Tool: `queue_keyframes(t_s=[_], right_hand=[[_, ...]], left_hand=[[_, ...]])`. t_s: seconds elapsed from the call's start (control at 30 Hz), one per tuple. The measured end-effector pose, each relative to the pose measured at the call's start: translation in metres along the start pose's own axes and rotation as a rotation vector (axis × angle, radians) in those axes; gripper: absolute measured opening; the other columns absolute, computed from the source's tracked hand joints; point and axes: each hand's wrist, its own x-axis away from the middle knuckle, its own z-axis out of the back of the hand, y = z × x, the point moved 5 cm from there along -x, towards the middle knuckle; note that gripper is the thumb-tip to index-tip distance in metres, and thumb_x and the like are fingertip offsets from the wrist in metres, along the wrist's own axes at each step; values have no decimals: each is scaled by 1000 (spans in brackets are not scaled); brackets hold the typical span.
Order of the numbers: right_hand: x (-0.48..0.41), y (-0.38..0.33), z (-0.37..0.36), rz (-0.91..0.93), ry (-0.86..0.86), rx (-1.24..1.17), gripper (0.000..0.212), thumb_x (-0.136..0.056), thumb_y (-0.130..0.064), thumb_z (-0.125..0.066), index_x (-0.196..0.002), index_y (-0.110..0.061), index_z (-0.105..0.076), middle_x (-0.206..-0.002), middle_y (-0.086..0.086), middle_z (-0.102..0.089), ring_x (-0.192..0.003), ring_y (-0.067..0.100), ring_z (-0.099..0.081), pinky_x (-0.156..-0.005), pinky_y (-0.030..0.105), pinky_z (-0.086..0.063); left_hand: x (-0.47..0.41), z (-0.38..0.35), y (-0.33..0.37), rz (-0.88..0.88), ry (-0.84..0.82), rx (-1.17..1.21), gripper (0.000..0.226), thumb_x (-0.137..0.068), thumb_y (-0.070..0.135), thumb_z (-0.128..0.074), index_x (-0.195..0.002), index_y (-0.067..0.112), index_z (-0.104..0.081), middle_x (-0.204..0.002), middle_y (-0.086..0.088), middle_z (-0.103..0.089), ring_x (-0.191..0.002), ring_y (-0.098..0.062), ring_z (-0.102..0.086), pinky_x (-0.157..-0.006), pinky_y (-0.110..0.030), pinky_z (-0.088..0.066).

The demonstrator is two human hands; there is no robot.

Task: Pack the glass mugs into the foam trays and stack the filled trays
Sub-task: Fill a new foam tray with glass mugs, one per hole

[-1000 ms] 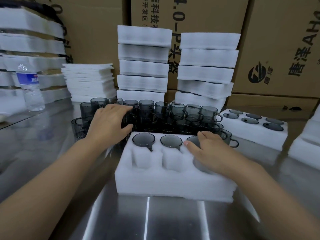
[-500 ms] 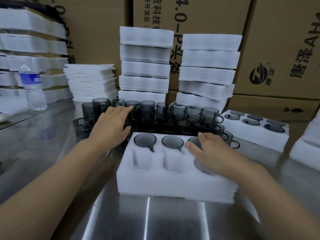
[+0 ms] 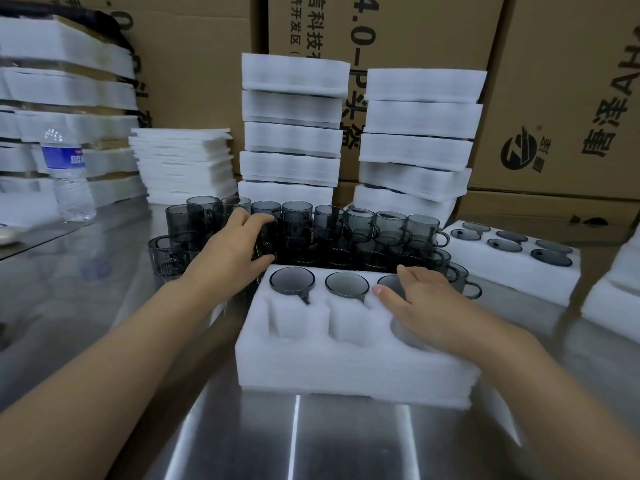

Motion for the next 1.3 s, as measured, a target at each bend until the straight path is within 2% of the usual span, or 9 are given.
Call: queue_keyframes(t_s=[0.23,0.37,0.53,0.77,0.87,0.97,1.03,1.13,1.3], right_hand=[[0,1,0,-4,5,-22,72,-99,-55,-22,-152,-8,-9,-158,2,-15,-144,19,-6,-112,28,-13],[1,0,1,-5,17,-22,72,-99,-54,-23,-152,-8,-11,-157,3,-17,-144,20,-9,-111,28,-14],[1,0,2,3,24,-16,72,-99,-54,-23,-152,-8,-10,-158,3,-16,-144,21,-9,-112,29,-14],[5,-1,6,7,49,-26,69,-98,-56,-25,-152,-15,-16,-157,0,-20,-144,19,-14,-111,34,-21],[11,-7,25,61,238,-37,57,-95,-52,-41,-145,-25,-37,-150,-4,-36,-135,18,-34,-104,33,-32],[17,-23,47,164,487,-206,45,-91,-36,-55,-136,-33,-50,-139,-9,-49,-125,11,-43,-93,23,-32],[13,-37,54,220,515,-271,57,-87,-25,-59,-141,-35,-43,-139,-10,-46,-125,9,-40,-88,19,-29],[3,-61,53,271,470,-317,78,-83,-17,-62,-149,-34,-24,-148,-9,-34,-133,11,-32,-92,20,-29],[2,-76,39,306,612,-452,77,-77,-10,-65,-145,-28,-33,-140,-7,-43,-128,12,-39,-98,25,-37]], left_hand=[[2,11,23,-35,93,48,60,-89,29,-65,-141,17,-39,-116,2,-40,-75,-18,-56,-75,-28,-44],[9,20,49,-151,153,98,55,-87,24,-66,-137,15,-44,-107,7,-36,-74,-17,-53,-73,-31,-46],[21,19,76,-268,194,83,51,-85,21,-68,-131,14,-48,-112,1,-45,-78,-13,-49,-68,-33,-49],[24,14,69,-197,275,187,41,-80,6,-71,-119,11,-57,-106,9,-41,-89,-5,-41,-79,-20,-39],[25,13,75,-271,245,190,36,-77,0,-73,-109,8,-57,-106,4,-47,-90,-10,-46,-79,-33,-50],[27,13,82,-382,220,168,35,-73,-4,-75,-102,3,-58,-105,-7,-54,-94,-21,-54,-73,-42,-53],[28,14,85,-428,226,129,36,-69,-6,-77,-100,1,-61,-104,-10,-58,-95,-25,-54,-71,-43,-52],[28,16,90,-492,276,59,36,-63,-14,-73,-96,-2,-64,-100,-14,-62,-88,-28,-54,-69,-34,-45],[30,21,94,-555,341,17,38,-56,-21,-59,-90,-5,-65,-103,-17,-64,-82,-37,-59,-73,-37,-42]])
